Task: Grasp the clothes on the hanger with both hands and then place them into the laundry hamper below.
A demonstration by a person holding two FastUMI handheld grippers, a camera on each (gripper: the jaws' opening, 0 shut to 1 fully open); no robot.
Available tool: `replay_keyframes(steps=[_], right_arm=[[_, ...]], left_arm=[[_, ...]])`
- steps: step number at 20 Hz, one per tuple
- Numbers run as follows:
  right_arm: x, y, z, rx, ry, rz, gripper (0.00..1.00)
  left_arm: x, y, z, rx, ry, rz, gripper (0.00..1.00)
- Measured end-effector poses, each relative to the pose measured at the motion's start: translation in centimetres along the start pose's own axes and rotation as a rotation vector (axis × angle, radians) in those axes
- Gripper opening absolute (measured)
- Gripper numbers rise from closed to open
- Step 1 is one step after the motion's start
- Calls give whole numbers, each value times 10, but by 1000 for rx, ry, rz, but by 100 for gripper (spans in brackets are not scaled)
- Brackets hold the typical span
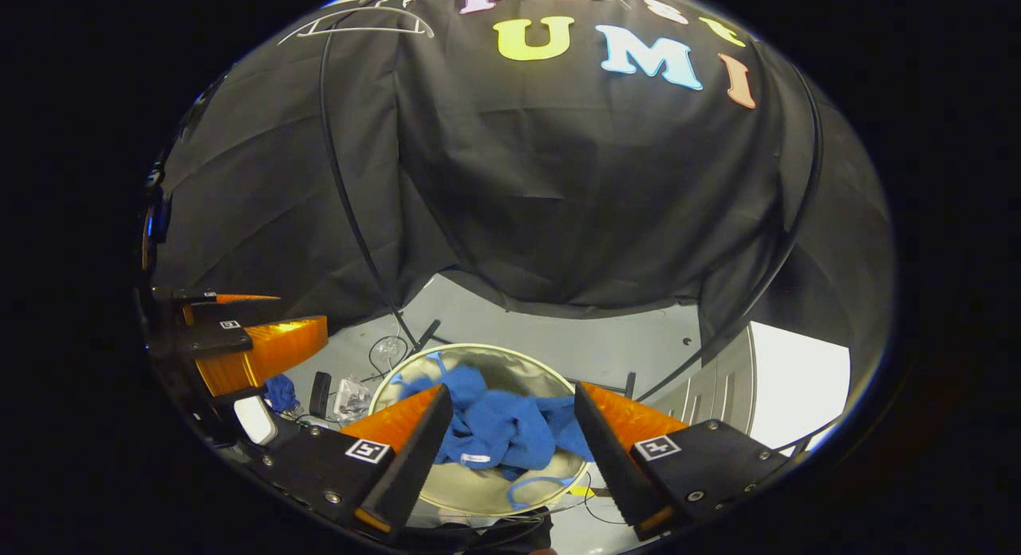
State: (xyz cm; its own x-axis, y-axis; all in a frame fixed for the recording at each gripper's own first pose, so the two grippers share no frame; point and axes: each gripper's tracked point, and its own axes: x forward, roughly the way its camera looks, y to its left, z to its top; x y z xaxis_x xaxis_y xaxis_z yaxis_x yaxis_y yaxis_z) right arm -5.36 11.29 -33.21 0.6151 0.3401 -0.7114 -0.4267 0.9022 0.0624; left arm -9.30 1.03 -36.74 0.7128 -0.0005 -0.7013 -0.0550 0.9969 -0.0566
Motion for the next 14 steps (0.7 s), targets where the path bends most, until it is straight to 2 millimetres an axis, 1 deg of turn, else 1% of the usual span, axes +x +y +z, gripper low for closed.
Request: replay_keyframes(steps=[1,4,5,7,9,10,11,12,13,14], right_arm=[[-3,1,1,2,-8,-5,95],[-15,3,16,12,-47,-21,95],[-19,5,20,18,-61,-26,95],[-34,6,33,32,-98,-39,95],[-52,4,51,45,-145,-52,95],[-63,1,63,48,-176,-61,95],[-76,-2,72,55,-204,-71,95],[-88,-9,85,70,-231,-82,95],[-99,-16,99,86,-269,-97,95],[-114,-26,115,93,-309,-115,95]], left_arm=[[-5,-1,5,6,-17,-5,89],[-15,-2,23,24,-65,-24,89],[-22,-2,27,28,-80,-32,89],[-31,-5,41,31,-111,-46,89],[-45,-8,63,26,-154,-64,89],[-54,-10,79,25,-183,-72,89],[-64,-14,93,26,-217,-79,86],[-76,-17,111,32,-251,-86,83],[-89,-20,125,42,-288,-90,96],[-101,-22,143,48,-328,-93,89]])
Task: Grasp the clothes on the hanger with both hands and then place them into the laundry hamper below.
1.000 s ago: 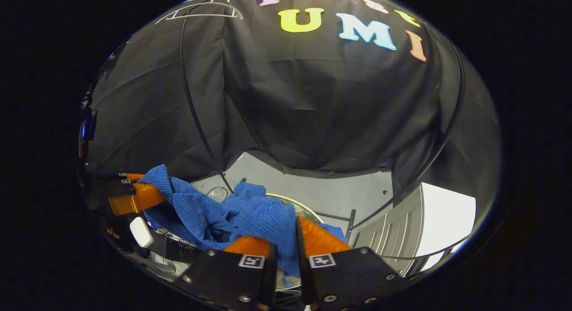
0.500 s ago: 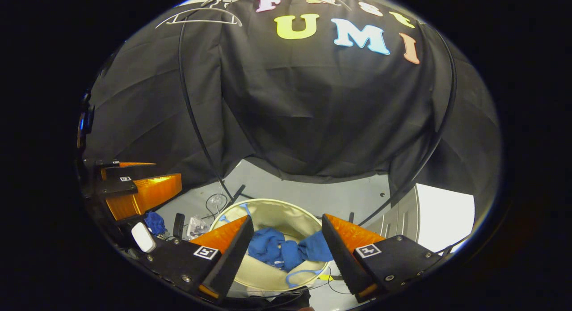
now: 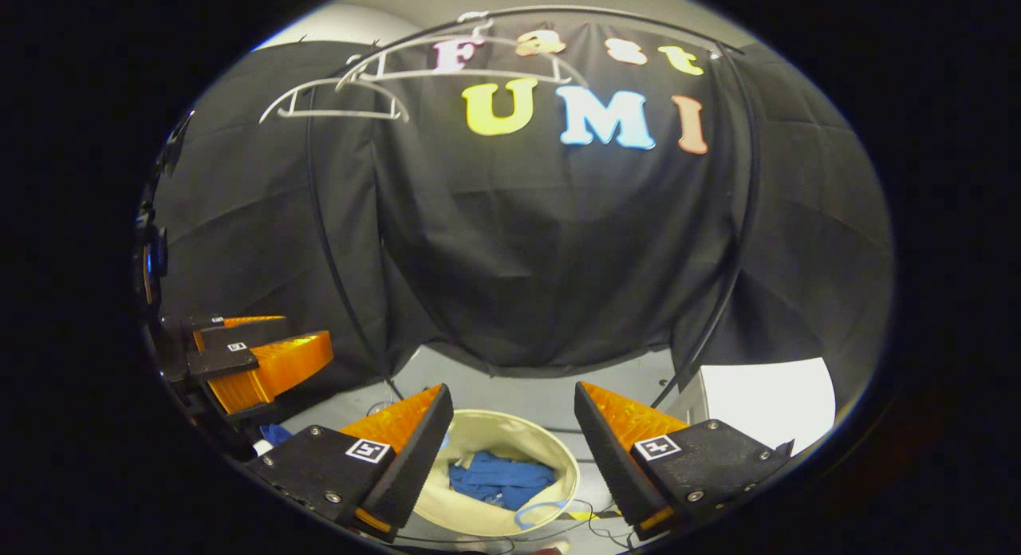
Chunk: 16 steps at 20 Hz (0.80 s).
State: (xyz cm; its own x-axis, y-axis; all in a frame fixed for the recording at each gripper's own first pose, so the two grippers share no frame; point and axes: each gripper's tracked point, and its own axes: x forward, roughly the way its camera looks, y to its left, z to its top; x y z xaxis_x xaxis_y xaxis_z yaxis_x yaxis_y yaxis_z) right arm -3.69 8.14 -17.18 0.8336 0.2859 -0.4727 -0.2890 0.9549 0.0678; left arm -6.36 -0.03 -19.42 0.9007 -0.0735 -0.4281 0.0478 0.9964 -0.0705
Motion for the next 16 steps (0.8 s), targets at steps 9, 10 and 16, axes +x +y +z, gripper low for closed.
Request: replay_keyframes(steps=[9,10,16], right_arm=[[-106,-77,116,-33,-286,-113,95],[-117,-85,123,-26,-304,-117,95],[-172,-123,146,-3,-423,-169,93]], left_arm=[[-85,-27,154,-28,-277,38,95],[-92,-30,163,-23,-292,46,83],[-129,-31,200,13,-392,90,95]])
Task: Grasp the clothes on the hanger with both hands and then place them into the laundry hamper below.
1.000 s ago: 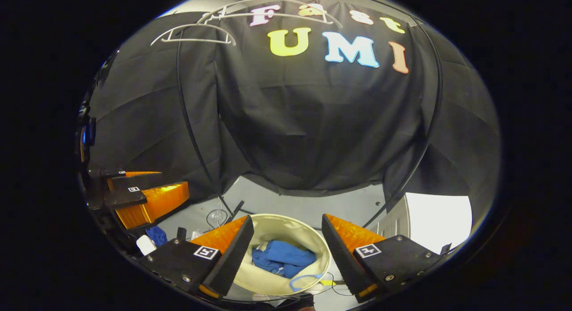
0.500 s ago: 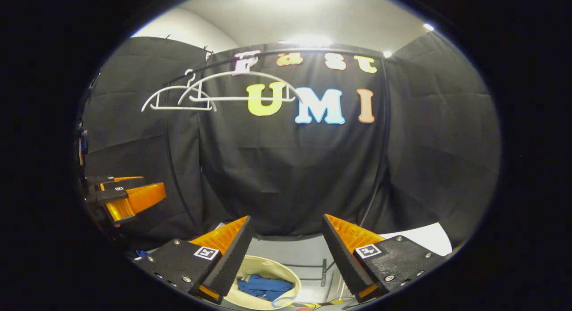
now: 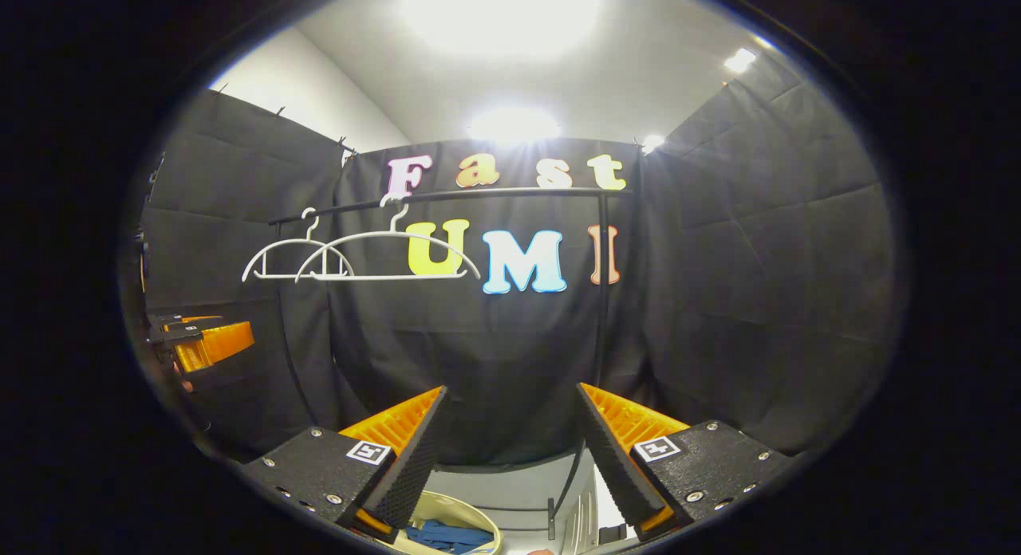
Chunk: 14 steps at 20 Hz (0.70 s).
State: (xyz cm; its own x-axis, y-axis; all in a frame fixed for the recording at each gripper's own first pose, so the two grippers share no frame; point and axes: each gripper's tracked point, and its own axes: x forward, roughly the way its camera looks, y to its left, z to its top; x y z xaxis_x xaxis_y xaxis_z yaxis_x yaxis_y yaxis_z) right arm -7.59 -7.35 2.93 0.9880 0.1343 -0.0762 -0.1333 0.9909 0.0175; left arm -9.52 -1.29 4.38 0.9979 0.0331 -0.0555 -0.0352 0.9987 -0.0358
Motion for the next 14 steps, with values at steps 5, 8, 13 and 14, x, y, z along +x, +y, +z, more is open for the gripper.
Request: replay_keyframes(steps=[5,8,13,14], right_arm=[[-12,-19,12,37,-49,-30,95],[-13,-22,13,37,-57,-35,93],[-11,-23,14,41,-68,-33,94],[-10,-22,12,37,-65,-33,92]], left_arm=[[-7,4,16,3,-44,33,95],[-8,4,21,12,-55,38,95],[-15,9,22,32,-62,50,82],[-15,10,23,31,-65,52,82]])
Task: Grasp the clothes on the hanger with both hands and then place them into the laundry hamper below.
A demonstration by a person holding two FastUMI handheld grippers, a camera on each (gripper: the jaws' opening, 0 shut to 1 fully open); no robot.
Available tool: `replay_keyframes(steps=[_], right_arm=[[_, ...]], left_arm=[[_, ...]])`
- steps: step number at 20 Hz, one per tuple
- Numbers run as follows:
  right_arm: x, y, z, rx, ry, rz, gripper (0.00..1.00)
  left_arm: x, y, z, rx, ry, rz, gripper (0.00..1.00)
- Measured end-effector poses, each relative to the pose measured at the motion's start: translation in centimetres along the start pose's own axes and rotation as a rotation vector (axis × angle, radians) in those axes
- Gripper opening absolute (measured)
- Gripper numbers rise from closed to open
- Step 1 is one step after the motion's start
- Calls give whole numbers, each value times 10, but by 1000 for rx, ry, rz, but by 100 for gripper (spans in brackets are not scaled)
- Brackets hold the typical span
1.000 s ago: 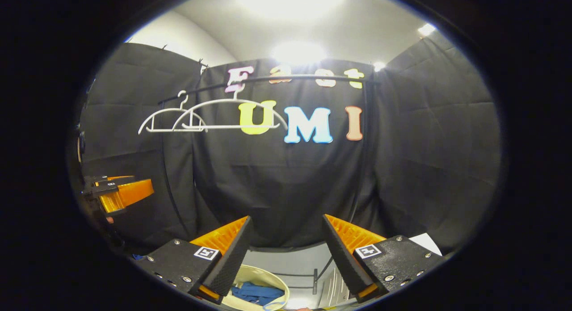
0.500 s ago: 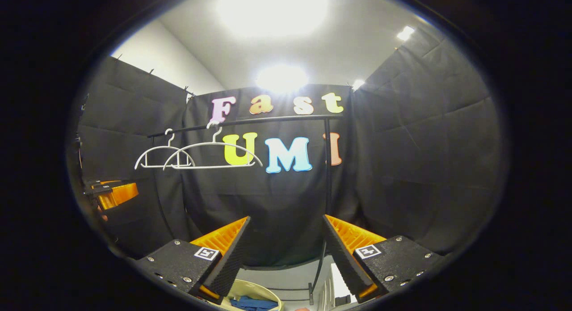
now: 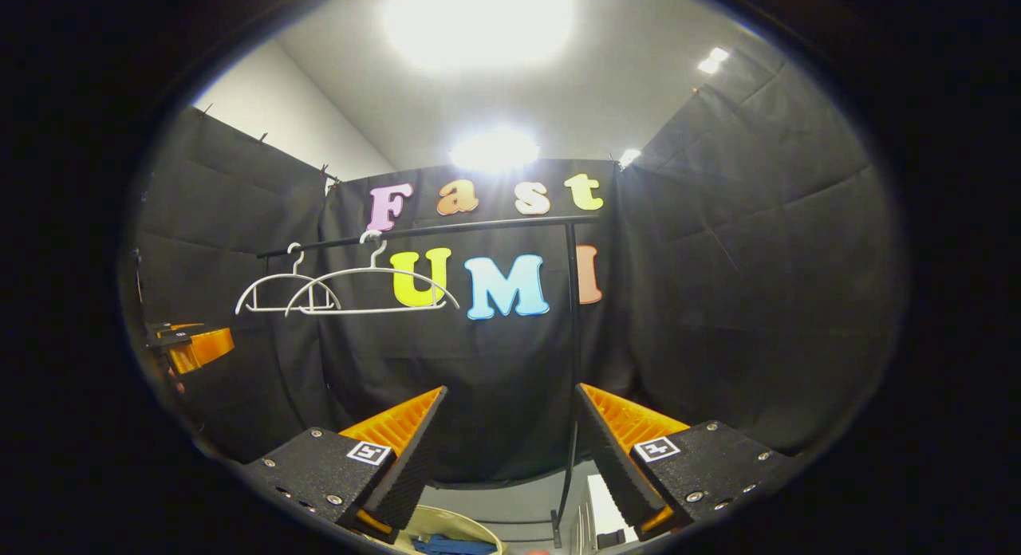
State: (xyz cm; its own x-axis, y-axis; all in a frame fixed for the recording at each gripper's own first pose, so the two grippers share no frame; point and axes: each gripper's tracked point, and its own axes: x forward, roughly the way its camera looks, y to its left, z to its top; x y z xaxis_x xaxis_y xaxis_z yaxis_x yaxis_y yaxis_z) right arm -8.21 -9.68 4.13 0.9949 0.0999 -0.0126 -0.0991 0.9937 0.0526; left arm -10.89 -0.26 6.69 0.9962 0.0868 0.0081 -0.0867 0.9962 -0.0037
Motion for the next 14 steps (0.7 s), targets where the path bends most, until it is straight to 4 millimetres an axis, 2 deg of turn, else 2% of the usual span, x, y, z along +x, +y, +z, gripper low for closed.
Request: replay_keyframes(steps=[6,9,10,12,14], right_arm=[[5,1,-6,4,11,-5,95],[8,0,-7,-1,9,-15,95],[9,0,-7,0,10,-19,94],[11,0,-8,2,11,-23,94],[14,1,-11,5,16,-24,94]], left_arm=[[2,4,-3,-6,-1,8,89],[6,3,-6,-6,0,6,89],[9,3,-7,-7,0,5,95],[11,3,-8,-11,-2,0,95],[15,1,-10,-9,1,-7,82]])
